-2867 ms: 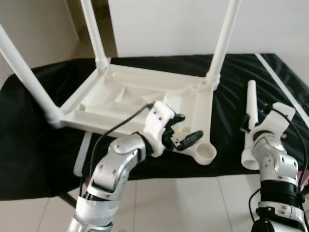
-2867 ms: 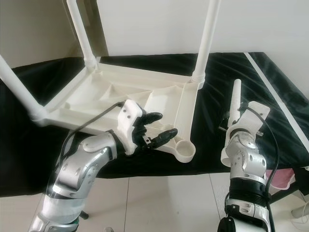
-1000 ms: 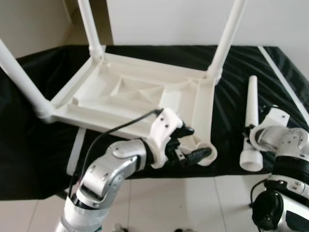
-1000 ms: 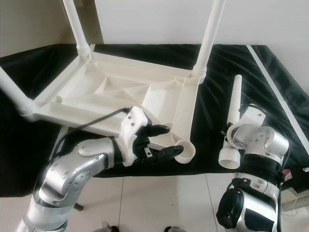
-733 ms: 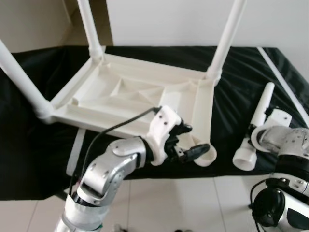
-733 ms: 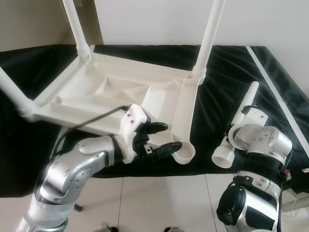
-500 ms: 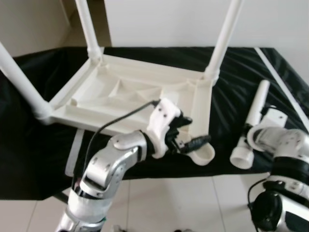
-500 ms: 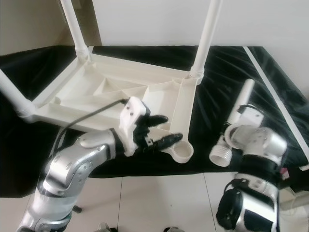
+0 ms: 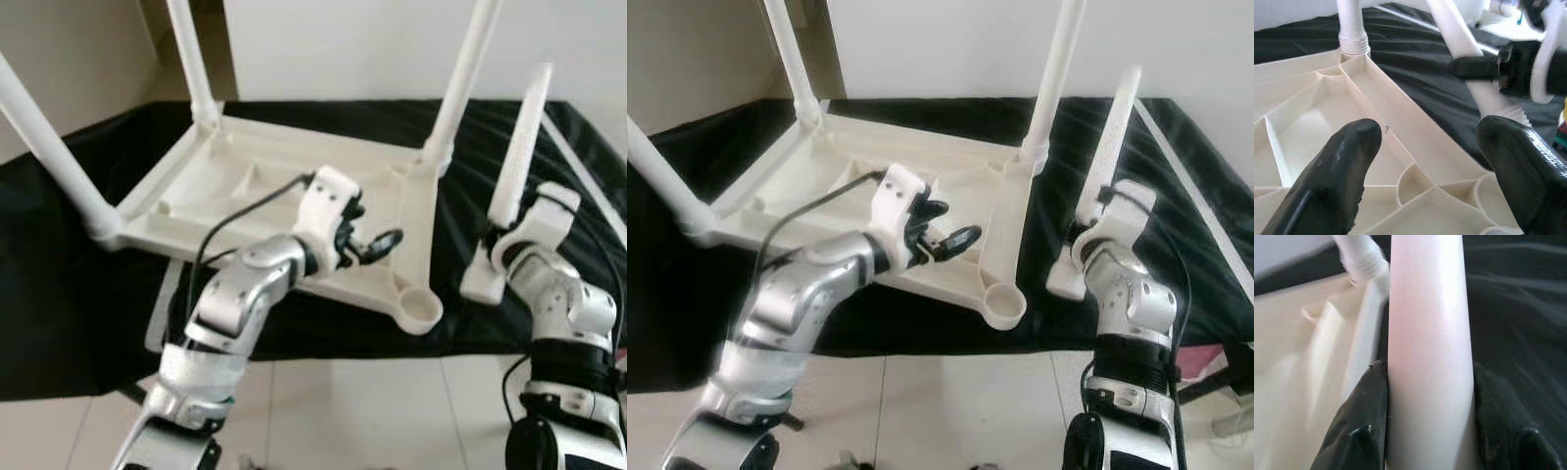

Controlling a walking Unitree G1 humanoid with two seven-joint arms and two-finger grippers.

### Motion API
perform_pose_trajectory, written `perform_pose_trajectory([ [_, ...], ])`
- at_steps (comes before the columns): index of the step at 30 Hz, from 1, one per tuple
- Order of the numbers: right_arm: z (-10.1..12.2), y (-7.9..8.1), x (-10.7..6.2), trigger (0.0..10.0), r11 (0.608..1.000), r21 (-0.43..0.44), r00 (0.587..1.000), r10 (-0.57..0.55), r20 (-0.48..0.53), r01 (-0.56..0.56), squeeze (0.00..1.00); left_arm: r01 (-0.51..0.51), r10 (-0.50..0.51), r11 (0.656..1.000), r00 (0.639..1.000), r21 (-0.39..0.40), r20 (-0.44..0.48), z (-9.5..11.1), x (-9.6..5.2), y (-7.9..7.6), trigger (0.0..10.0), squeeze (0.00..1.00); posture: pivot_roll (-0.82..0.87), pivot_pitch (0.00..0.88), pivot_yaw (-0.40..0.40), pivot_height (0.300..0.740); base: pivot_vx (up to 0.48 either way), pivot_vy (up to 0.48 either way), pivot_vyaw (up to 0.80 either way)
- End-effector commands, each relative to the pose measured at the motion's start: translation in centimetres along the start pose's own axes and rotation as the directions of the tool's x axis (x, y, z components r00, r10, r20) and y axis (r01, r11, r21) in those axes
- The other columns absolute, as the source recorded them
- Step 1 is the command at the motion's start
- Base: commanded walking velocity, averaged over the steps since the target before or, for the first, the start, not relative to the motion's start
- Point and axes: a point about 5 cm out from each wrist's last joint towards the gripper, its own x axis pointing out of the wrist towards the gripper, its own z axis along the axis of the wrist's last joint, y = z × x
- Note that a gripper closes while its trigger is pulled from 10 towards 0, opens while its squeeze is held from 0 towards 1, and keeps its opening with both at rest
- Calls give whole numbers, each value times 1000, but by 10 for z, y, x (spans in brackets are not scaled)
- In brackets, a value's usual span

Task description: Building children table

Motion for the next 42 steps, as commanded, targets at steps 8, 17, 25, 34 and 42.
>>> perform_pose_trajectory([
  [8,-7,43,-13,10000,968,8,959,247,137,-251,0,-132,130,987,991,91,29,4,18,6,10000,0,-49,0,-6,740,0,0,0],
  [17,0,61,-26,10000,939,-188,898,334,286,-289,0,-201,204,977,978,-67,49,0,24,18,10000,0,-73,0,-19,740,0,0,0],
  [25,-5,61,-27,10000,942,-227,901,310,304,-247,0,-235,245,965,966,-117,82,8,28,26,10000,0,-64,0,-32,740,0,0,0],
  [34,-5,65,-28,10000,941,-198,873,330,360,-275,0,-274,290,951,951,-145,106,7,22,37,10000,0,-58,0,-15,740,0,0,0],
  [42,-11,71,-39,10000,914,-307,834,377,404,-265,0,-254,297,944,932,-212,209,5,13,42,10000,0,-75,0,13,740,0,0,0],
])
